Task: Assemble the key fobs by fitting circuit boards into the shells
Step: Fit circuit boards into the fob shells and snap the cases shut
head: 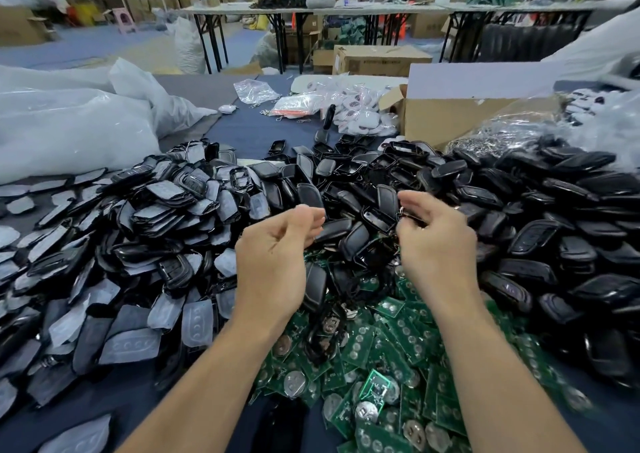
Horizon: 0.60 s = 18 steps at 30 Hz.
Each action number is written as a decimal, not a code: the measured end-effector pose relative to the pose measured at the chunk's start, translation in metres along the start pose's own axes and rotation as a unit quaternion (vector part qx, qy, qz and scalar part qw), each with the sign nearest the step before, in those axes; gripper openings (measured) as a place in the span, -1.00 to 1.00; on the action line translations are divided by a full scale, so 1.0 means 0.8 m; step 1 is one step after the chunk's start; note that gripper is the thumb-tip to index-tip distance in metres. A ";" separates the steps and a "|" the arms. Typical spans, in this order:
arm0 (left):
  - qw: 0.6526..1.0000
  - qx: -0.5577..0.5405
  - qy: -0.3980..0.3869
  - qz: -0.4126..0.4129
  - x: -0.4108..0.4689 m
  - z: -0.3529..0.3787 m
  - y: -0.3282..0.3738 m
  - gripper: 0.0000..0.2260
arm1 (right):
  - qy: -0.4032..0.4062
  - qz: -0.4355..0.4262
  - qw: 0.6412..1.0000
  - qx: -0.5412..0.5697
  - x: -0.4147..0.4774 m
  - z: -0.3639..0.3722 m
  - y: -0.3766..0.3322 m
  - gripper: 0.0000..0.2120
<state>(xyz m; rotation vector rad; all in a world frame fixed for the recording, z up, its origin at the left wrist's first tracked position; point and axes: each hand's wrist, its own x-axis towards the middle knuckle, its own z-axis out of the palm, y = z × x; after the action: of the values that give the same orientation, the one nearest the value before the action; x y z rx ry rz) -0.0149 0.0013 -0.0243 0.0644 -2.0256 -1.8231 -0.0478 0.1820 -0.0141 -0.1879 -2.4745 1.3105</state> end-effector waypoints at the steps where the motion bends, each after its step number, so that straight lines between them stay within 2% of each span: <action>1: 0.999 0.036 -0.004 0.010 -0.001 -0.001 0.001 -0.72 | -0.049 -0.010 0.995 -0.084 0.002 0.004 0.005 -0.55; 3: 0.992 0.117 -0.031 0.030 -0.002 -0.003 0.003 -0.72 | -0.116 -0.016 0.976 -0.184 0.001 0.010 0.007 -0.49; 5: 0.976 0.187 -0.096 0.058 -0.003 -0.001 0.003 -0.64 | -0.109 -0.057 0.969 -0.216 0.001 0.015 0.006 -0.58; 7: 0.940 0.265 -0.190 0.103 -0.006 0.007 0.005 -0.51 | -0.099 -0.080 0.972 -0.196 -0.003 0.014 0.002 -0.72; 9: 0.893 0.344 -0.260 0.132 -0.009 0.014 0.002 -0.36 | -0.130 -0.067 0.982 -0.121 -0.003 0.010 0.002 -0.82; 11: 0.859 0.398 -0.287 0.147 -0.009 0.017 -0.002 -0.23 | -0.154 -0.059 0.985 -0.054 -0.003 0.008 0.002 -0.82; 13: 0.847 0.429 -0.276 0.151 -0.006 0.018 -0.006 -0.16 | -0.137 -0.035 0.989 0.041 -0.002 0.008 0.001 -0.78; 15: 0.847 0.443 -0.256 0.145 -0.002 0.019 -0.010 -0.16 | -0.083 0.014 0.986 0.147 -0.002 0.008 -0.002 -0.71; 18: 0.844 0.460 -0.243 0.134 0.001 0.019 -0.014 -0.29 | 0.018 0.068 0.962 0.262 0.001 0.003 0.001 -0.67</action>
<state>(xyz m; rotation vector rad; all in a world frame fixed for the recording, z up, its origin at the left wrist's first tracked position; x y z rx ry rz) -0.0232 0.0139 -0.0360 -0.4267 -2.9029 -0.5868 -0.0497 0.1809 -0.0157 -0.2502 -2.0215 1.9442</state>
